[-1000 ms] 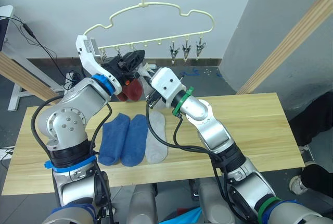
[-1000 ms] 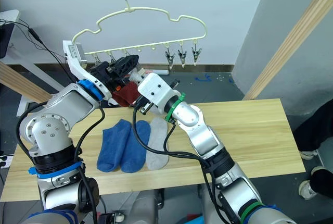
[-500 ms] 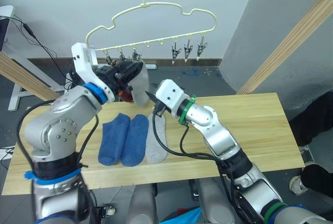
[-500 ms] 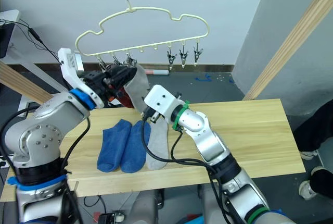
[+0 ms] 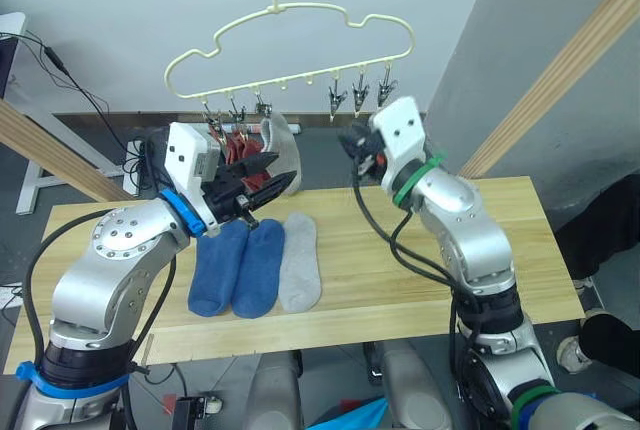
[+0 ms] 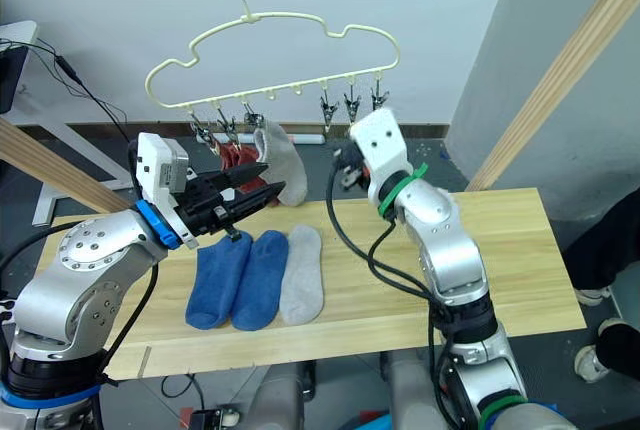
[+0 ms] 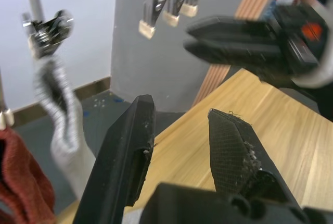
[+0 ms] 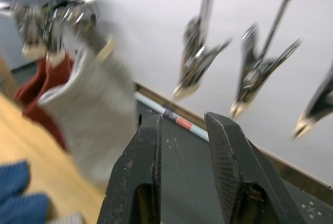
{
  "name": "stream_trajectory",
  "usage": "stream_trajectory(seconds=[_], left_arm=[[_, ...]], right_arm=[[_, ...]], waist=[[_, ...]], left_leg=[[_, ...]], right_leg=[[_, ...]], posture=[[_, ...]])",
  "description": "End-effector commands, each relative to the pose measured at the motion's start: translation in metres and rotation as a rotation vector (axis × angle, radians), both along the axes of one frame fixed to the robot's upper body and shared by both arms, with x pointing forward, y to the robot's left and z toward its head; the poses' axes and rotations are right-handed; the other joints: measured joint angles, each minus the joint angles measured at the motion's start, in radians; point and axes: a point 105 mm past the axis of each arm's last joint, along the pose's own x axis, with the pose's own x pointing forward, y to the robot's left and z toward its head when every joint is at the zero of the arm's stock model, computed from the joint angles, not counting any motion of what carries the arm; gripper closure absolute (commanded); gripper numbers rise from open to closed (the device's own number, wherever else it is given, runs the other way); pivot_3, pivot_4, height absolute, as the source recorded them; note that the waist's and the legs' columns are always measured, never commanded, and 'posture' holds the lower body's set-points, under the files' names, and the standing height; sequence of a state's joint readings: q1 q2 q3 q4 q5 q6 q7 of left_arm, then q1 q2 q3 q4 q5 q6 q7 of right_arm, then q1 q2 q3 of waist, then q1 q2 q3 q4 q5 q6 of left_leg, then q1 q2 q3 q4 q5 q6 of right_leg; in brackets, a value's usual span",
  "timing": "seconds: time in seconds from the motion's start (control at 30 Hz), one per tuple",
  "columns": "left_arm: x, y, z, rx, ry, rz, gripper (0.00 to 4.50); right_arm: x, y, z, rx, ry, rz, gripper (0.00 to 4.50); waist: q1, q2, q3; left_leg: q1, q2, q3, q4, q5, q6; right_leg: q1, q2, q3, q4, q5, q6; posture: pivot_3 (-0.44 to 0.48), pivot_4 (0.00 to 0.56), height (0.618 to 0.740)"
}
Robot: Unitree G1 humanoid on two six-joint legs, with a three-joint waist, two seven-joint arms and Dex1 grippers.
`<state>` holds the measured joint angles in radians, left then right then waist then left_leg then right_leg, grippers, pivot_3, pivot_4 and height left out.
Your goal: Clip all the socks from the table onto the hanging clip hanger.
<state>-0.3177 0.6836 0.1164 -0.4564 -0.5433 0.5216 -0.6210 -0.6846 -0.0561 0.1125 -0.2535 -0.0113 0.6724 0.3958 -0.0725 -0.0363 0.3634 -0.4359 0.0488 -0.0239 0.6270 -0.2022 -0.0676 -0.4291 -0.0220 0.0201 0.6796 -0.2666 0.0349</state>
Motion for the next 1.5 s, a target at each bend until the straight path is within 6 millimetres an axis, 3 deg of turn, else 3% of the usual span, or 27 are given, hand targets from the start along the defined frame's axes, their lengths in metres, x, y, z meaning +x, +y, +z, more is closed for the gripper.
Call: stream_trajectory(seconds=[0.03,0.63,0.73,0.97,1.1,1.5], left_arm=[[-0.003,-0.009,0.013,-0.008,-0.068,-0.034,2.54],[0.003,-0.010,0.015,-0.025,-0.104,-0.012,2.54],[0.003,-0.010,0.015,-0.023,-0.107,-0.011,2.54],[0.005,-0.011,0.014,-0.008,-0.112,-0.004,2.54],[0.007,-0.012,0.016,-0.014,-0.117,0.000,2.54],[0.009,-0.013,0.020,-0.057,-0.115,0.000,2.54]], right_arm=[[0.004,0.003,0.017,0.063,-0.009,-0.005,3.19],[0.005,0.026,0.036,0.141,-0.008,0.076,3.19],[0.006,0.029,0.035,0.133,-0.009,0.073,2.66],[0.006,0.031,0.039,0.119,-0.050,0.072,2.66],[0.008,0.031,0.037,0.107,-0.055,0.055,1.75],[0.009,0.036,0.043,0.135,-0.067,0.063,1.75]], waist=[[-0.001,0.000,0.000],[-0.003,0.000,0.000],[-0.003,0.000,0.000],[-0.003,0.000,0.000],[-0.002,0.000,0.000],[-0.002,0.000,-0.001]], left_leg=[[0.000,0.000,0.000,0.000,0.000,0.000],[-0.013,0.000,-0.001,0.002,0.000,0.000],[-0.014,0.000,-0.001,0.002,0.000,0.000],[-0.014,0.000,-0.002,0.003,0.000,0.000],[-0.014,0.000,-0.002,0.003,0.000,0.000],[-0.014,0.000,-0.002,0.004,0.000,0.000]], right_leg=[[0.000,0.000,0.000,0.000,0.000,0.000],[-0.012,0.000,-0.002,0.001,0.003,-0.005],[-0.012,0.000,-0.002,0.001,0.003,-0.005],[-0.012,0.000,-0.003,0.002,0.003,-0.005],[-0.012,0.000,-0.003,0.002,0.003,-0.005],[-0.012,0.000,-0.003,0.003,0.003,-0.005]], posture=[[-0.134,0.365,0.733],[-0.126,0.346,0.733],[-0.124,0.344,0.733],[-0.121,0.339,0.733],[-0.122,0.338,0.733],[-0.124,0.335,0.733]])
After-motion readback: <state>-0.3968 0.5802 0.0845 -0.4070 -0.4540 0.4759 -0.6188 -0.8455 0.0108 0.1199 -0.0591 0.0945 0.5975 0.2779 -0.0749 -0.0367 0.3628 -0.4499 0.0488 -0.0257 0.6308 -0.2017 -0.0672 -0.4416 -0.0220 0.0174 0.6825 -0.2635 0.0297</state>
